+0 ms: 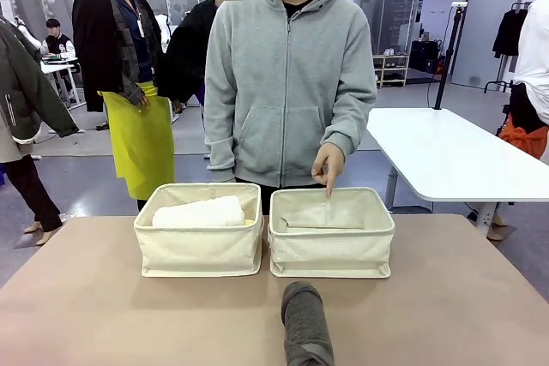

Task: Divide the towels into two baskets.
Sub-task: Pick up one hotel-folded towel from the bottom of the table and place it in the Fabric basket indicated by the person.

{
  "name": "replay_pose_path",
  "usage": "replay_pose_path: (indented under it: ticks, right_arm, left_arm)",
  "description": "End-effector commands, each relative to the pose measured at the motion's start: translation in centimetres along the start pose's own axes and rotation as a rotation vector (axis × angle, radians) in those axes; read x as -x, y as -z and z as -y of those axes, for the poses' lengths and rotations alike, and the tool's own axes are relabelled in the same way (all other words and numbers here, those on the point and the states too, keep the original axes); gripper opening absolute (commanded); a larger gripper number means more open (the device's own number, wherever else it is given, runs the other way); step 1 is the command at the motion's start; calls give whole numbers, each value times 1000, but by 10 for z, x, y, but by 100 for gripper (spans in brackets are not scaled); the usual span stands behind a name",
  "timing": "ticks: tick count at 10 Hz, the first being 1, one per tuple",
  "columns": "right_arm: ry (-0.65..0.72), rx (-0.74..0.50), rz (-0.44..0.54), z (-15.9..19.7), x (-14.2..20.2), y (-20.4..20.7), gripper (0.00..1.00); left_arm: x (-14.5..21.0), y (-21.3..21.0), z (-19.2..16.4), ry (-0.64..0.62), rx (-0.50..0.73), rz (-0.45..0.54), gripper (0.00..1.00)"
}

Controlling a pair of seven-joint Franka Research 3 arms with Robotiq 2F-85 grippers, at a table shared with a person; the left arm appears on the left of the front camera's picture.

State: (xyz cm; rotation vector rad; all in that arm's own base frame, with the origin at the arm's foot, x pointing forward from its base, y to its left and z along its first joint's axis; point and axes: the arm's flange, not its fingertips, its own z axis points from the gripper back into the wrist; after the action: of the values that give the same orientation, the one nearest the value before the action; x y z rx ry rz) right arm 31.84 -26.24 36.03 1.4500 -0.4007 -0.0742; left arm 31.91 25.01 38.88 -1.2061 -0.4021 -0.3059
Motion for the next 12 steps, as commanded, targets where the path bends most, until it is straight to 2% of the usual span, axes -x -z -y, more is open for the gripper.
replay_pose_path:
  ticks: [1, 3, 5, 8, 9, 12]
  right_arm:
    - [-13, 126, -93, -17, 5, 10, 100]
    - [8, 244, -179, -47, 17, 71, 100]
    - [56, 340, -252, -60, 33, 134, 100]
    - [70, 490, -276, -72, 69, 236, 100]
    - [87, 502, -323, -70, 84, 270, 100]
    - [94, 594, -300, -62, 101, 348, 100]
  left_arm:
    - [2, -3, 4, 6, -5, -2, 100]
    - [2, -3, 4, 6, -5, -2, 100]
    - [2, -3, 4, 6, -5, -2, 100]
    - [2, -3, 4, 6, -5, -2, 100]
    - [2, -3, 4, 6, -5, -2, 100]
    - [2, -3, 4, 6, -5, -2, 100]
